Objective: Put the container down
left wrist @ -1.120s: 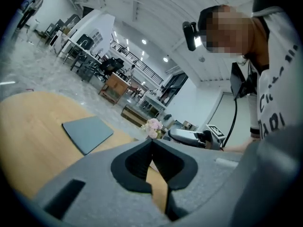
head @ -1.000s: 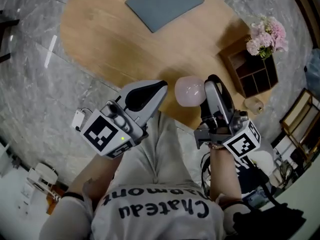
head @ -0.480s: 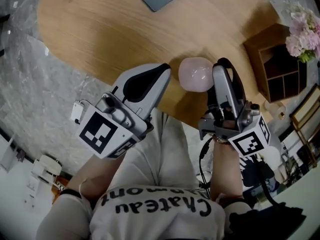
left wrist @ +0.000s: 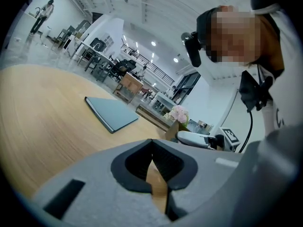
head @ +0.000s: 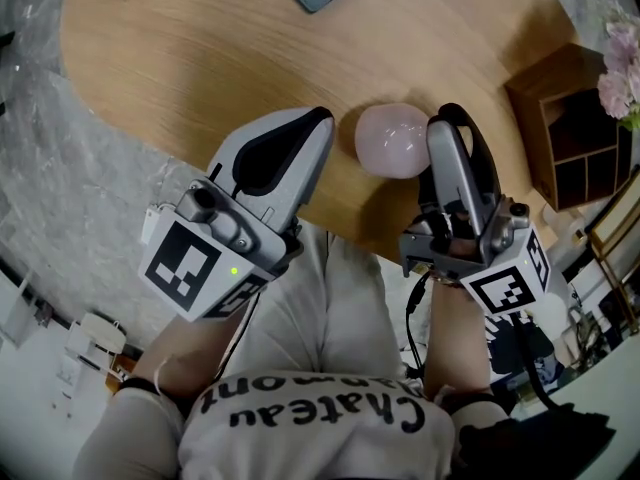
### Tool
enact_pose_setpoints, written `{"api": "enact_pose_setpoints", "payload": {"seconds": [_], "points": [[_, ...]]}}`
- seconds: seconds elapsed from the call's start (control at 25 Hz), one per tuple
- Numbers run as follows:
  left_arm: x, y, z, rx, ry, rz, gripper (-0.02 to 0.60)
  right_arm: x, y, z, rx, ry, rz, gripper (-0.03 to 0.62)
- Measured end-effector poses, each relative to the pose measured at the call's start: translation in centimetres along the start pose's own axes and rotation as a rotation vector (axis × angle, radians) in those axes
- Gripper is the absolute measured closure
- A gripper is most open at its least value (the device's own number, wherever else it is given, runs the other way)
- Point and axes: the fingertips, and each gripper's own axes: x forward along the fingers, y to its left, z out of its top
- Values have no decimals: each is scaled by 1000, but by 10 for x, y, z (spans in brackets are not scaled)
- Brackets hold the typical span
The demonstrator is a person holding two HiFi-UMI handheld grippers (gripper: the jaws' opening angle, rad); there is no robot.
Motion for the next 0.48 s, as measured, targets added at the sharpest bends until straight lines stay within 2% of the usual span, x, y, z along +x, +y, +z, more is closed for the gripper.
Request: {"api": "enact_pose_setpoints", "payload": {"seconds": [0.48], "points": [[-8, 5, -4, 18, -41, -4, 568, 6, 16, -10, -178, 26, 14, 461]]}}
